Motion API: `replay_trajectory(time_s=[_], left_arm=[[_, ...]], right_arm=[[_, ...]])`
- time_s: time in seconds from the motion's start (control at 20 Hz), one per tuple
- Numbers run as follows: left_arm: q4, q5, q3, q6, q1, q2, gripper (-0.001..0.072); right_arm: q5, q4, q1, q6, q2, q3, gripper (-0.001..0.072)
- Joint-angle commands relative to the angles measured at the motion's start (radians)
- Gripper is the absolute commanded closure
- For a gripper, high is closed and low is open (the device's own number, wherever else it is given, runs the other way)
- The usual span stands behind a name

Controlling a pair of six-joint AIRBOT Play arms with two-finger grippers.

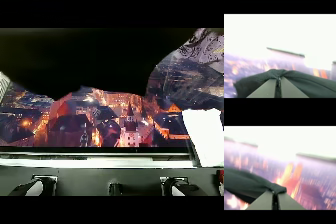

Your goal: Fold the clothes and pants, and hang the long-sleeved shirts on hangers.

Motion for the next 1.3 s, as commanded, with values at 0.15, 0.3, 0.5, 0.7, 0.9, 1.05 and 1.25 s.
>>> replay_trajectory(time_s=[0.15,0.3,0.5,0.7,0.9,1.05,1.25], left_arm=[[0.266,-0.097,0.006,-0.195,-0.001,0.267,0.0694],[0.256,-0.127,-0.018,-0.154,-0.001,0.251,0.0694],[0.107,-0.127,-0.163,-0.006,-0.001,0.109,0.0694],[-0.042,-0.025,-0.385,0.117,-0.015,-0.162,0.0694],[-0.04,0.263,-0.463,0.199,-0.09,-0.5,0.0694],[-0.04,0.414,-0.38,0.252,-0.151,-0.75,0.0694],[-0.039,0.443,-0.194,0.288,-0.195,-0.96,0.0693]], right_arm=[[0.069,-0.114,0.005,0.108,0.239,0.054,0.0684],[0.097,-0.114,0.005,0.143,0.22,0.042,0.0684],[0.197,-0.119,0.005,0.191,0.05,-0.051,0.0684],[0.239,-0.118,0.005,0.218,-0.261,-0.098,0.0683],[0.133,-0.143,0.005,0.218,-0.563,-0.098,0.0683],[0.002,-0.189,0.005,0.219,-0.732,-0.098,0.0683],[-0.178,-0.227,0.005,0.247,-0.838,-0.098,0.0683]])
